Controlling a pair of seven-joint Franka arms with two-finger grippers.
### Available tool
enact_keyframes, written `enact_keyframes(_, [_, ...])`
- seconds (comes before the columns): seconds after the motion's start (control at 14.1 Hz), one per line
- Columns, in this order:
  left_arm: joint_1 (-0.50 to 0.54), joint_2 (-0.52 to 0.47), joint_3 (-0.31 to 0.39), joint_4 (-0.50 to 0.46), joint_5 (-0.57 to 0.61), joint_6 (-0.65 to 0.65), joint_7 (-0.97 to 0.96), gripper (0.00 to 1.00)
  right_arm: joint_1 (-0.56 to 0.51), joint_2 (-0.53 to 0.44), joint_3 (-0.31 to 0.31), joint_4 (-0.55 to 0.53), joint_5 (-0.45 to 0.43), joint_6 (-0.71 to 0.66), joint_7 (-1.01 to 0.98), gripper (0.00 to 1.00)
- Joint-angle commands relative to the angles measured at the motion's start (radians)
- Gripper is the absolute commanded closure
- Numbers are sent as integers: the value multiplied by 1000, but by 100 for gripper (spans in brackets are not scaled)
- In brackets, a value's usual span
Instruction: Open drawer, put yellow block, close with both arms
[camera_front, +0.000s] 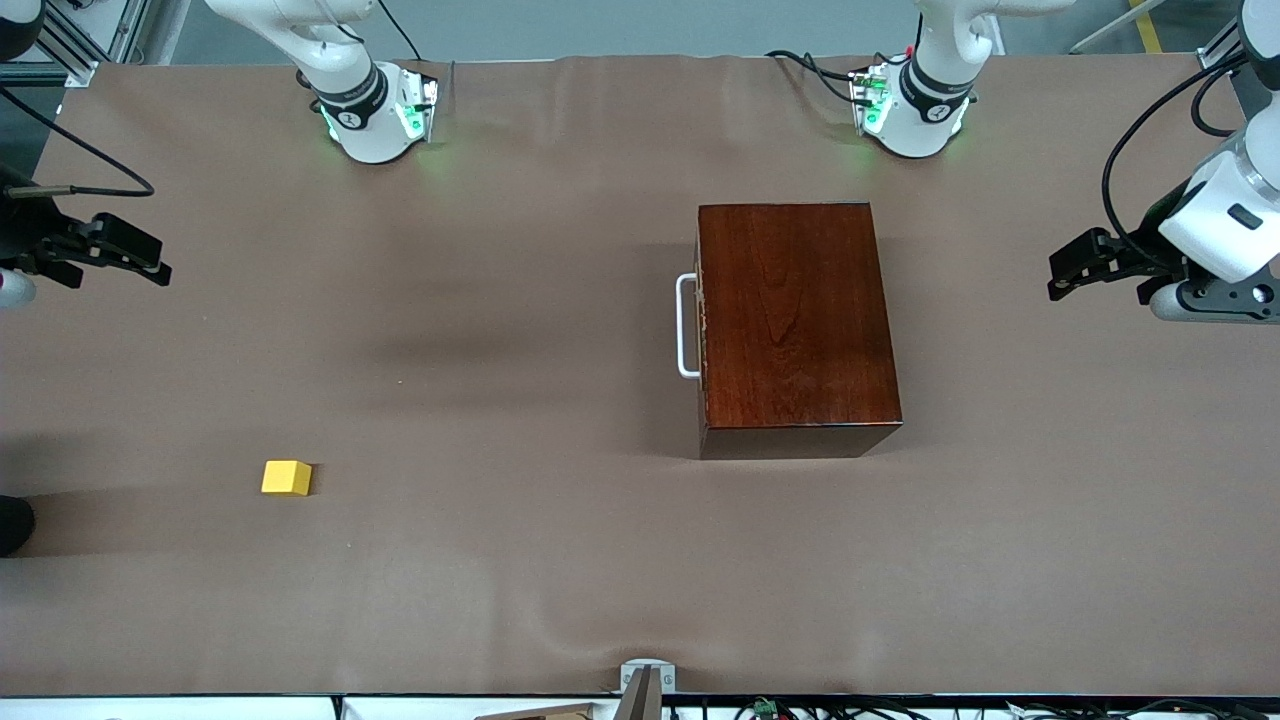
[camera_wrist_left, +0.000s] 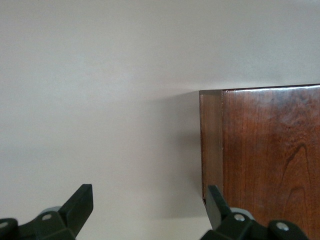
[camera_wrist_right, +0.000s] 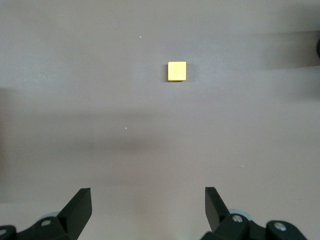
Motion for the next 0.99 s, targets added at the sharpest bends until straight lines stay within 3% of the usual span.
enact_keyframes(0.0, [-3,-18,-5,0,12,-9,-10,0,1,-2,6,0,-15,3,-2,0])
enact_keyframes(0.92, [2,-9,-5,7,2,5,-7,0,-24,30,6,-5,-14,38,-3,0])
